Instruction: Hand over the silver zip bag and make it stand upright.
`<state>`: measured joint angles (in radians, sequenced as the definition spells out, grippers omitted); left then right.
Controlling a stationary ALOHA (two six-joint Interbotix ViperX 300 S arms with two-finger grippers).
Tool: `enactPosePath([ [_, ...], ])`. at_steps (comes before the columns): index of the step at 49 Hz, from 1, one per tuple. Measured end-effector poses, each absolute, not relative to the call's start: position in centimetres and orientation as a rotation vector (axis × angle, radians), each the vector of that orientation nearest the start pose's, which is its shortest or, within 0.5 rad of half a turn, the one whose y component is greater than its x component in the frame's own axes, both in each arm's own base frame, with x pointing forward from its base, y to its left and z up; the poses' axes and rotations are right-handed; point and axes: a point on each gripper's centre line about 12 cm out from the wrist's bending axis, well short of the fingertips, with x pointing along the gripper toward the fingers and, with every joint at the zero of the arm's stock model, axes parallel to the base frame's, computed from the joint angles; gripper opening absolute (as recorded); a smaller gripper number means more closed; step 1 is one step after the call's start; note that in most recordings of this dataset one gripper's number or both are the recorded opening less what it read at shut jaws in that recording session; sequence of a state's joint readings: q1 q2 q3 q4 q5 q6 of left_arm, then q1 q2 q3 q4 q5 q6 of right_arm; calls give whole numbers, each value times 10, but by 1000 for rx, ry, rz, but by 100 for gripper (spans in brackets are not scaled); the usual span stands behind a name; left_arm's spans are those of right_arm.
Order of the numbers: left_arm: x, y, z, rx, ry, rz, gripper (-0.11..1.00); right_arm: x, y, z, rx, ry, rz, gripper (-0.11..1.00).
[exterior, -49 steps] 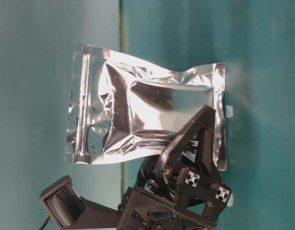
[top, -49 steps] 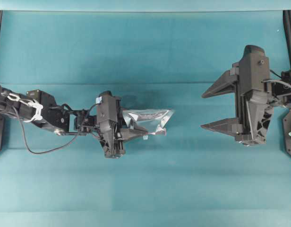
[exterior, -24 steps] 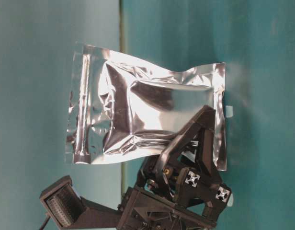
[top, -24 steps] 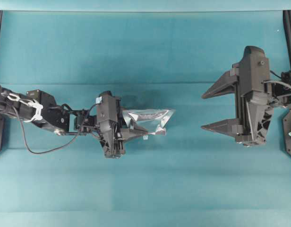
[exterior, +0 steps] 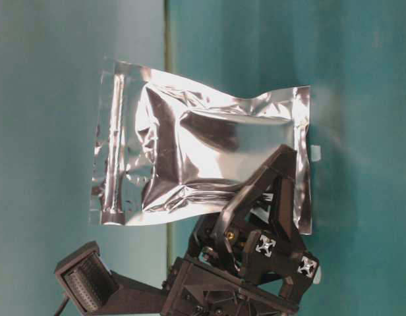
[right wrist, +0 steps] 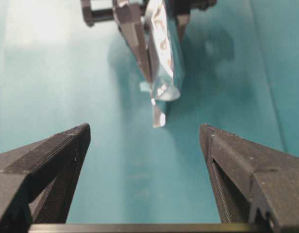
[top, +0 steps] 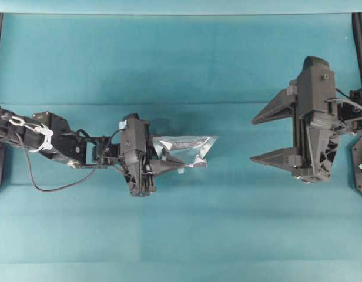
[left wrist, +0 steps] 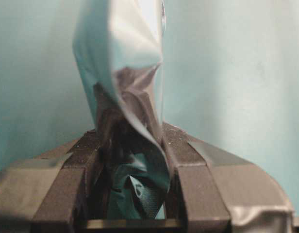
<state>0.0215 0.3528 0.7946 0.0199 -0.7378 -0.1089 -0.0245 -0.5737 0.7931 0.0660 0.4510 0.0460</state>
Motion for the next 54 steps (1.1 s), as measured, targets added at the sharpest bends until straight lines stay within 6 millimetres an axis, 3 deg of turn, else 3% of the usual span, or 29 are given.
enactPosePath([
  [54,392,6,67,-101,417,27,29,272,-2,270,118,674,-28,90],
])
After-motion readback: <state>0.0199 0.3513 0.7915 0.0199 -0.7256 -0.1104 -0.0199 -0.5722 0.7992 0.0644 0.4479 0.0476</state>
